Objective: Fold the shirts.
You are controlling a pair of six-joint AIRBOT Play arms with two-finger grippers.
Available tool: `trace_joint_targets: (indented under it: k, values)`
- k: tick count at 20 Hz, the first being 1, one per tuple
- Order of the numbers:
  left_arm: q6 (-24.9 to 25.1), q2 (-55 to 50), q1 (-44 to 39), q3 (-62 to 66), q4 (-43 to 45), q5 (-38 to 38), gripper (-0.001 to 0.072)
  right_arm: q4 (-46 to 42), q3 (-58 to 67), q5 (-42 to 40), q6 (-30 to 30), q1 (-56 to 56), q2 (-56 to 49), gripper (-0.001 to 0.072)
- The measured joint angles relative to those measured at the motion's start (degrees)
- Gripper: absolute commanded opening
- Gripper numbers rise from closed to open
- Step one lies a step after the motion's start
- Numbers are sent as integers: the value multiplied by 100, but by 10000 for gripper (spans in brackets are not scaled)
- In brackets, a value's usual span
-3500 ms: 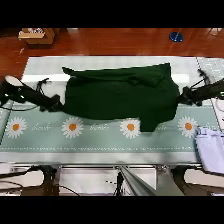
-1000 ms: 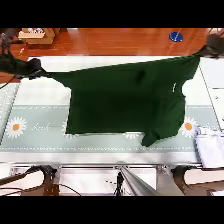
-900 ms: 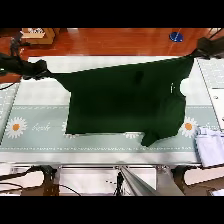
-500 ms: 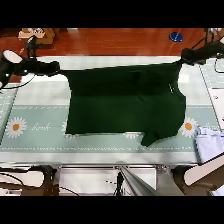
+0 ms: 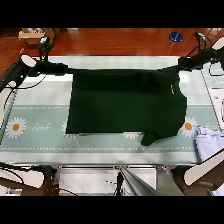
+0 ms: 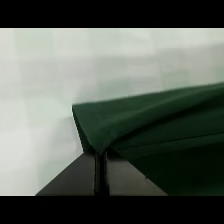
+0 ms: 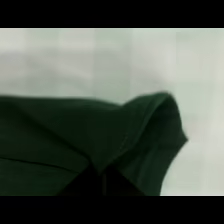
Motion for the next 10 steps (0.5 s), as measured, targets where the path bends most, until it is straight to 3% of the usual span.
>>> trace_joint_targets:
  k: [6, 10]
  values:
    - [-57, 103, 144, 28, 107, -1545, 17, -291, 0, 1176, 396, -2, 129, 30]
    - [-238, 48, 160, 37, 225, -2011, 17, -369, 0, 1471, 553, 0, 153, 31]
